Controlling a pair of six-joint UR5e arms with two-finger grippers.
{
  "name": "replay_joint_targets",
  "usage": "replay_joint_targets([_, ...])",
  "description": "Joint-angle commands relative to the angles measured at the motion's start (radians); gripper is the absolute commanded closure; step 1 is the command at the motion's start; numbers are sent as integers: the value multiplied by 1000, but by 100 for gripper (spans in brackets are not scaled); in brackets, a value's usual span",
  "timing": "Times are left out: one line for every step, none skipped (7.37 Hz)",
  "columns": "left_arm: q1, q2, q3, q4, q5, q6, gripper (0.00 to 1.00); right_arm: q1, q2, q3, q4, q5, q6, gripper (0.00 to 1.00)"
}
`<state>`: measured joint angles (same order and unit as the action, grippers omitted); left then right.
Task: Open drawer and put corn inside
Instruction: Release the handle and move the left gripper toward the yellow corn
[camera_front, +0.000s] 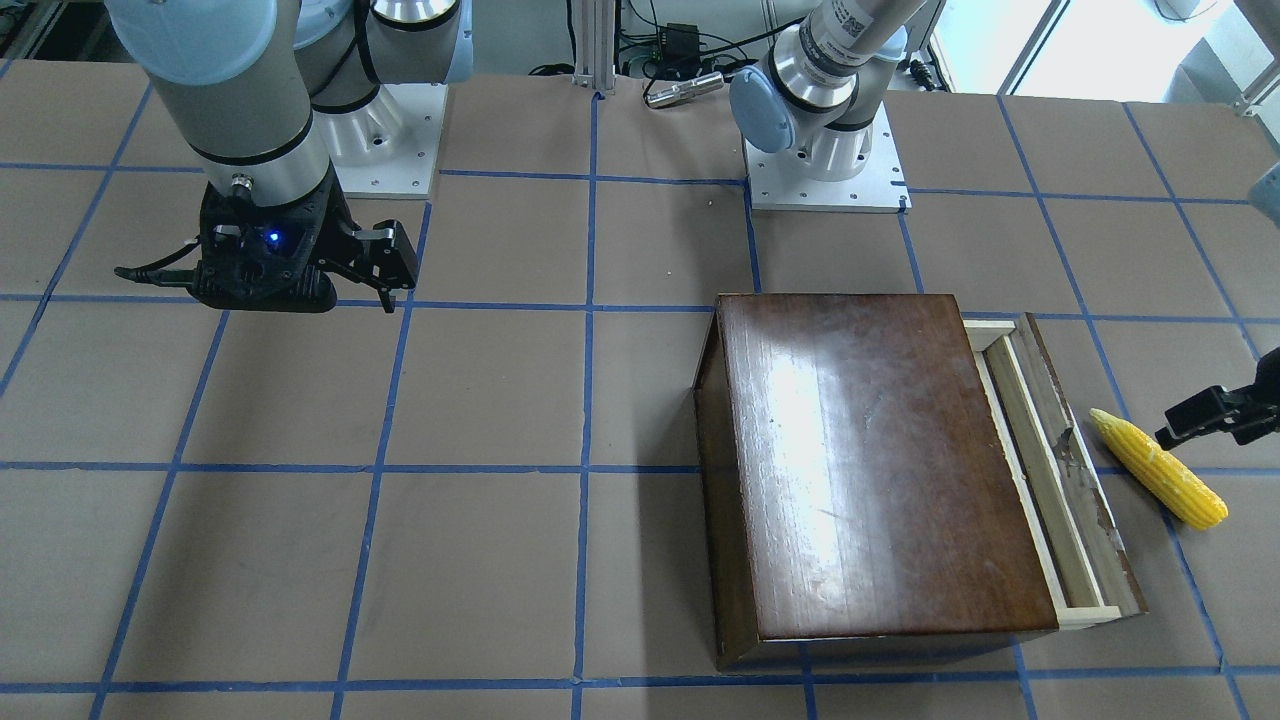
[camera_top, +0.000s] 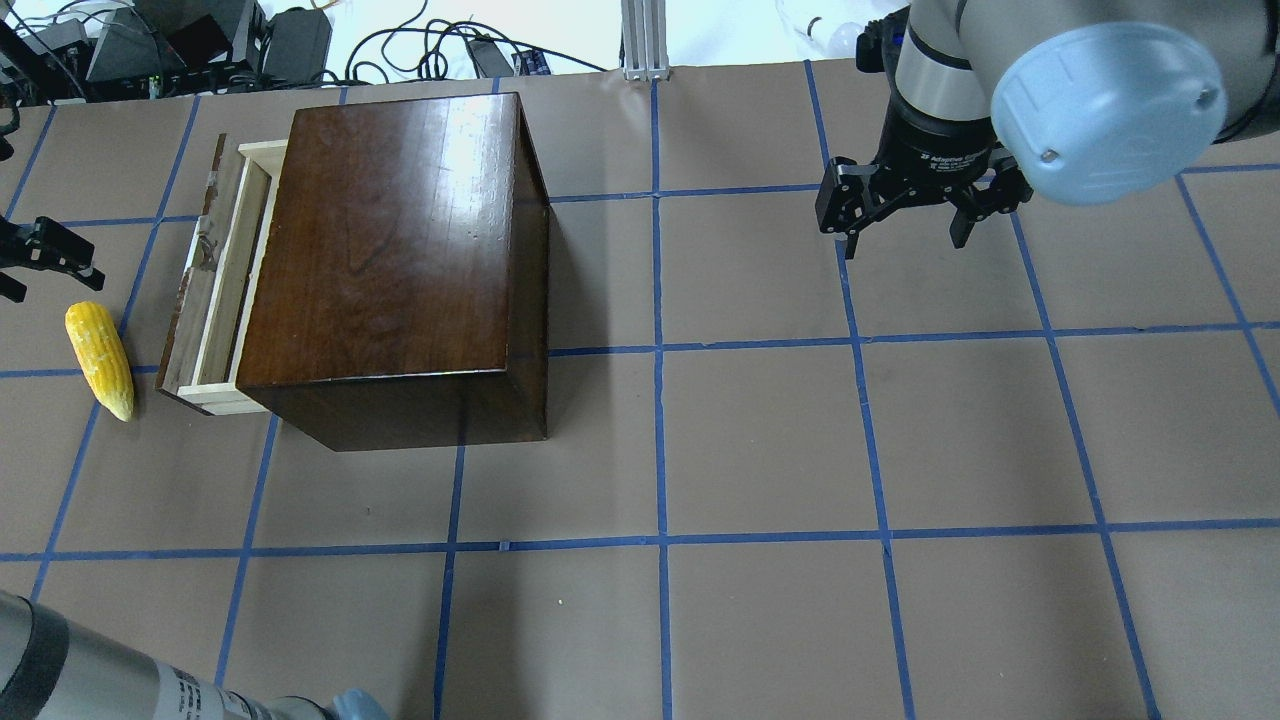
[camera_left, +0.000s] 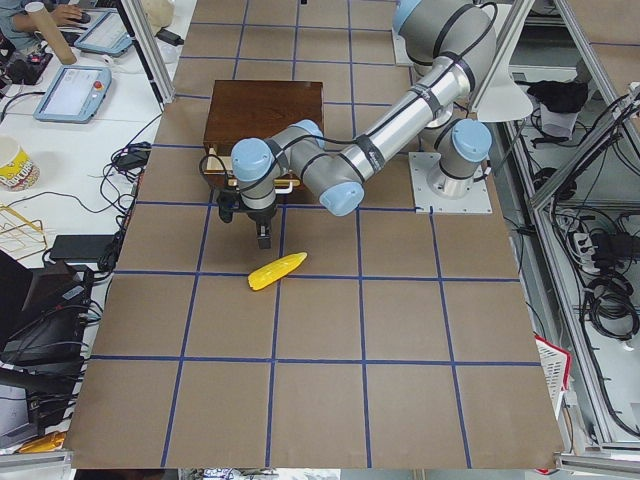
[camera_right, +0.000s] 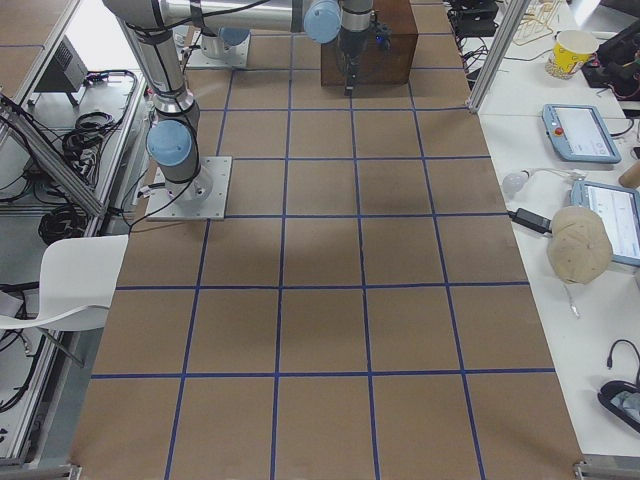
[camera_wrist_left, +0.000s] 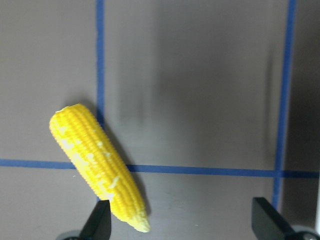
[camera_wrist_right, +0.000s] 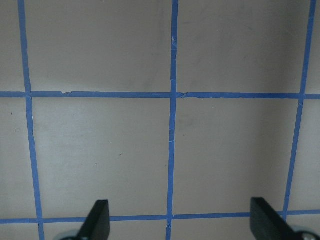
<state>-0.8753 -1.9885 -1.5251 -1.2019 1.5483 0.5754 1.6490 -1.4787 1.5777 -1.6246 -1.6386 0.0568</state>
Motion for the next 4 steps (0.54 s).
replay_joint_targets([21, -79, -7, 115, 4, -9, 0, 0, 0, -1, 0, -1, 0, 0])
replay_joint_targets([27, -113, -16, 131, 3, -8, 0, 0, 0, -1, 0, 0, 0, 0])
replay_joint_targets([36, -133, -18, 146, 1, -6, 0, 0, 0, -1, 0, 0, 0, 0])
replay_joint_targets([38, -163, -21, 210, 1, 0, 0, 0, 0, -1, 0, 0, 0, 0])
